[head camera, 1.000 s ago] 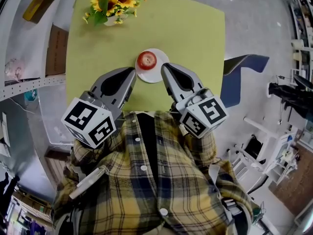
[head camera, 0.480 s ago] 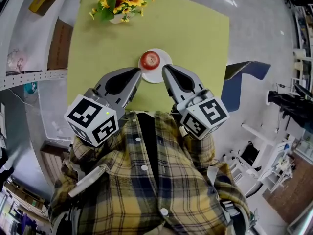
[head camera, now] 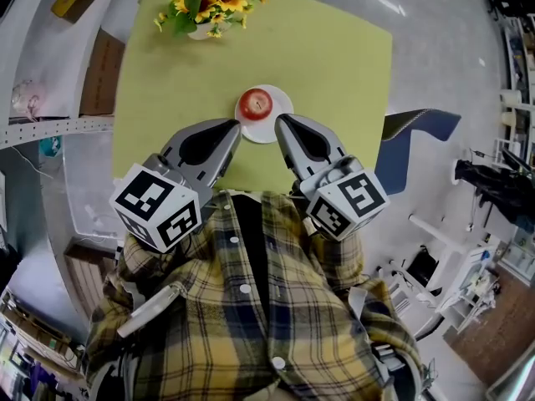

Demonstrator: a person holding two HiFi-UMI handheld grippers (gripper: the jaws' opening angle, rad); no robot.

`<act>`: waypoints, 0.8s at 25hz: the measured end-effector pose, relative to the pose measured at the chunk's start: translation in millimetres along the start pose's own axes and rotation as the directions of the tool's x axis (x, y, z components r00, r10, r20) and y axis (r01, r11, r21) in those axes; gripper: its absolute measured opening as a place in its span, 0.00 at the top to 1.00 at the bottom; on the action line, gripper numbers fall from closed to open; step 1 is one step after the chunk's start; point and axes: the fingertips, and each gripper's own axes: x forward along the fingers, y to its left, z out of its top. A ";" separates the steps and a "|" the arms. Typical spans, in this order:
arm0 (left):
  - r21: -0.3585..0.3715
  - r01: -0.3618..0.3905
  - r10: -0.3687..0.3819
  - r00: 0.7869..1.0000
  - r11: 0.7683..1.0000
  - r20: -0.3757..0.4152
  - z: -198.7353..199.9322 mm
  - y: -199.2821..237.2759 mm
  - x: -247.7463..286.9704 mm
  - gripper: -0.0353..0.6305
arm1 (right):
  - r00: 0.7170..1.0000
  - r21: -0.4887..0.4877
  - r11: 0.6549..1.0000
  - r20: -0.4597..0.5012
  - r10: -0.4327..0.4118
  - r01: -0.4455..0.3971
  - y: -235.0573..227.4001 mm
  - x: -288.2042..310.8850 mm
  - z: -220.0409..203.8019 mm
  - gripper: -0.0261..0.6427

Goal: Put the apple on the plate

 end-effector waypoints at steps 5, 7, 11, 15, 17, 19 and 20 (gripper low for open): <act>-0.005 -0.005 0.005 1.000 1.000 0.005 0.8 2.5 -0.9 0.94 | 1.000 0.000 1.000 -0.012 -0.005 0.005 -2.3 2.7 -3.2 0.97; -0.006 -0.006 0.006 1.000 1.000 0.007 1.0 2.9 -1.2 0.94 | 1.000 -0.001 1.000 -0.020 -0.009 0.009 -3.2 3.5 -5.1 0.97; -0.003 -0.004 0.004 1.000 1.000 0.004 0.6 2.2 -1.0 0.94 | 1.000 0.002 1.000 -0.022 -0.013 0.013 -4.0 3.0 -6.2 0.97; -0.001 0.000 0.000 1.000 1.000 0.001 0.5 1.4 -0.4 0.94 | 1.000 0.001 1.000 -0.025 -0.014 0.014 -4.0 2.8 -6.1 0.97; 0.000 0.003 -0.003 1.000 1.000 0.001 0.1 1.0 -0.2 0.94 | 1.000 0.002 1.000 -0.026 -0.013 0.013 -3.6 2.9 -6.4 0.97; 0.003 0.004 -0.004 1.000 1.000 -0.001 -0.1 0.9 0.4 0.94 | 1.000 0.001 1.000 -0.028 -0.011 0.011 -3.0 3.3 -6.5 0.97; 0.009 0.004 -0.004 1.000 1.000 -0.004 0.1 1.0 1.3 0.94 | 1.000 0.000 1.000 -0.029 -0.010 0.010 -3.1 3.4 -6.2 0.97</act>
